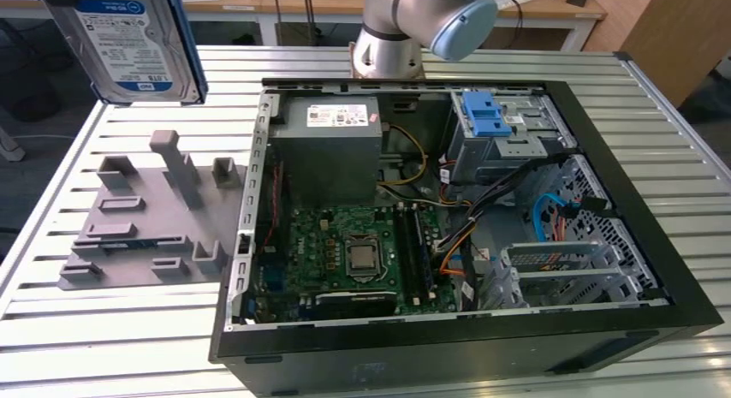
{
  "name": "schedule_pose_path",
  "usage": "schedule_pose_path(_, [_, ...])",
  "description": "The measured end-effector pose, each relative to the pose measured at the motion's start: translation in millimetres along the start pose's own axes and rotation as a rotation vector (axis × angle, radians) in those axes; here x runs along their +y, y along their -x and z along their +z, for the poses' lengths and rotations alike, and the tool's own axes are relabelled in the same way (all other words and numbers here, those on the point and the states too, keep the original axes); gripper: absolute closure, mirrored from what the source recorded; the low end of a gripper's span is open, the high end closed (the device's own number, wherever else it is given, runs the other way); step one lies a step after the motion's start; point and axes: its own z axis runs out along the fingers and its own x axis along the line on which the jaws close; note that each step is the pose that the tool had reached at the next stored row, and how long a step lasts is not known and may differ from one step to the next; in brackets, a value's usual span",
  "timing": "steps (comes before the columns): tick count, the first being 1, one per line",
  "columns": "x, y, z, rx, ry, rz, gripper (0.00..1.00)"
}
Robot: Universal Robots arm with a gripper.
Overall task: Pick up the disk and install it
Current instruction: 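Pick up the disk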
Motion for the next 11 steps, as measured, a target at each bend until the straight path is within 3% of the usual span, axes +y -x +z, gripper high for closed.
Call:
schedule_pose_path(4, [-5.5,-5.8,-0.3,-0.0002,0.0024,0.0,0.64])
schedule_pose_path(11, [-23.1,-11.5,-0.7,-0.0001,0.0067,0.0,0.64])
